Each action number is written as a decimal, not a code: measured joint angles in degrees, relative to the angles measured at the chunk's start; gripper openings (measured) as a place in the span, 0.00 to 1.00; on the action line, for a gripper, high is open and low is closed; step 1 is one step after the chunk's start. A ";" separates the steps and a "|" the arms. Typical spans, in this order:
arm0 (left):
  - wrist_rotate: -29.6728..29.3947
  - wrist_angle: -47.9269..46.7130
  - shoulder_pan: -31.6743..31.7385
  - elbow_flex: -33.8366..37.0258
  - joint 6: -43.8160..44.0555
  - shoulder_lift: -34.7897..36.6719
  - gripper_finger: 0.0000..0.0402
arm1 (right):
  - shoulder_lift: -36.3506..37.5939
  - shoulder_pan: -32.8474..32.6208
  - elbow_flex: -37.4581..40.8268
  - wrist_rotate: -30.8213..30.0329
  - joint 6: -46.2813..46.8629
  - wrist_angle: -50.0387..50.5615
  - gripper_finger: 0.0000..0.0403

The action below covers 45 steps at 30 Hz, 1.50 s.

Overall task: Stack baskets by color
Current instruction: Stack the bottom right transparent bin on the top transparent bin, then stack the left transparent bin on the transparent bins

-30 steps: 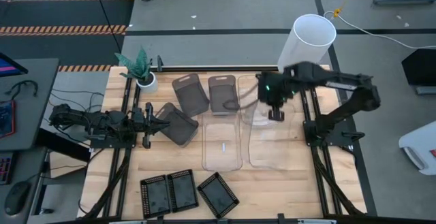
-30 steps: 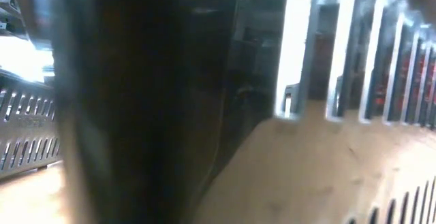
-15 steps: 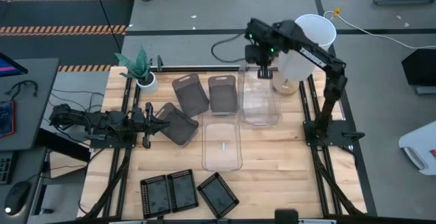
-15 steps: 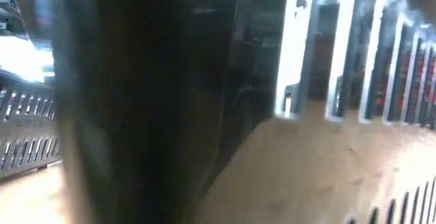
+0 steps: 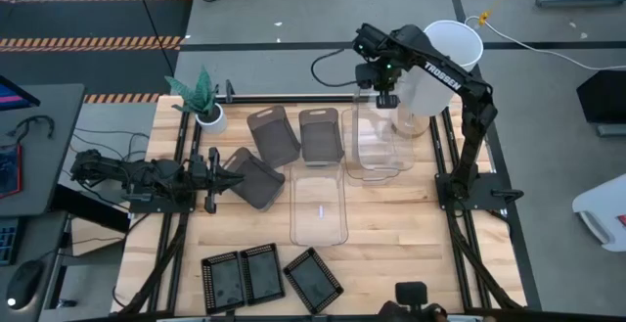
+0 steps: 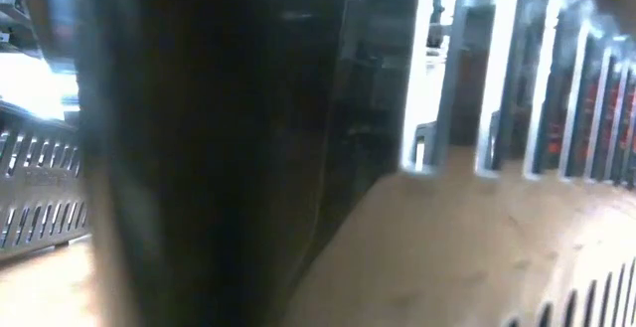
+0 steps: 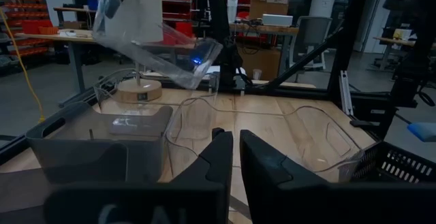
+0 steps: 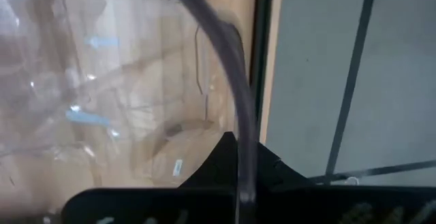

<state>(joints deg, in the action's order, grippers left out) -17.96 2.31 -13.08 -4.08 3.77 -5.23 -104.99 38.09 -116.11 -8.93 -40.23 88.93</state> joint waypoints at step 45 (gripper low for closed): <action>-0.01 0.00 0.00 0.00 0.00 0.02 0.06 | 0.04 -11.17 16.33 -1.55 12.06 -11.53 0.48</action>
<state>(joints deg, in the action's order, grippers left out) -17.98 2.31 -13.08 -4.08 3.77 -5.21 -104.95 26.92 -99.77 -10.48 -28.18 77.39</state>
